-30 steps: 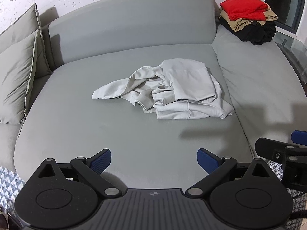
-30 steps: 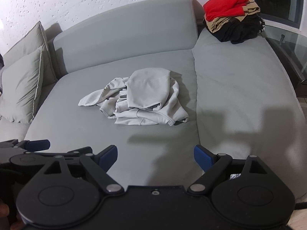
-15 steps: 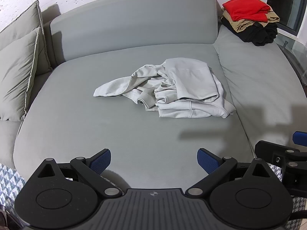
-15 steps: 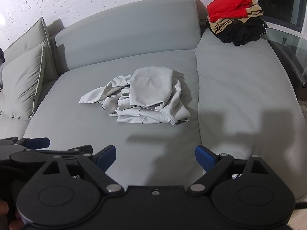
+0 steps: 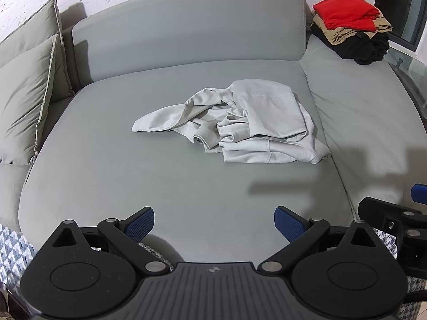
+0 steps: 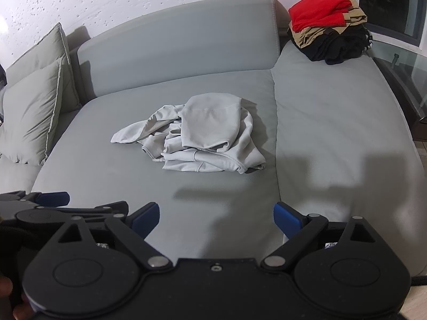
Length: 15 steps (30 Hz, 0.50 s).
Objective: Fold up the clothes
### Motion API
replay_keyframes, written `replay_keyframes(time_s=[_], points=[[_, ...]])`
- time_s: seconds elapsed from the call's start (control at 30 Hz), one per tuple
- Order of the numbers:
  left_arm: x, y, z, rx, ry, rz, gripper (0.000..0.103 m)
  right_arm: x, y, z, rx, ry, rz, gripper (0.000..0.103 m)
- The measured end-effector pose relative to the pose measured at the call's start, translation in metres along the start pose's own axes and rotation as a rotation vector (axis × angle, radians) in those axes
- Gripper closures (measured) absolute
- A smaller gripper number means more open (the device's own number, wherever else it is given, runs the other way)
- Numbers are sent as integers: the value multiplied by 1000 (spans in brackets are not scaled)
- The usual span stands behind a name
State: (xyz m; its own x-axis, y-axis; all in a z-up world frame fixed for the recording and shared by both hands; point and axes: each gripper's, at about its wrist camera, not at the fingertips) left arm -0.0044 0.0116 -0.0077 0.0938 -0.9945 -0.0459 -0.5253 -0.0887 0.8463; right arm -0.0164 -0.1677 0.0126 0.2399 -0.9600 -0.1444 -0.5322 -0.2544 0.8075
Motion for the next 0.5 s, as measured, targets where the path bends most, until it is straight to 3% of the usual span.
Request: replay_keyframes(time_s=[0.5], points=[[0,-2,0,-10,1,1,4,2,-1,1,-5,-7,-7,9]])
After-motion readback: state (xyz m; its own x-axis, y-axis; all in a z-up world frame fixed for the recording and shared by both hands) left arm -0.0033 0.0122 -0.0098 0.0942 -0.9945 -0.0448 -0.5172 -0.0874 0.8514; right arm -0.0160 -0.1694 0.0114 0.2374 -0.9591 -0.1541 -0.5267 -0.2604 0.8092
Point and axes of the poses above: each gripper's, at about its wrist camera, not at the fingertips, and y roughly against the way its jaws point, x to its right, z to its underside, and after that the axes turned 6 degrees about y, right-handed
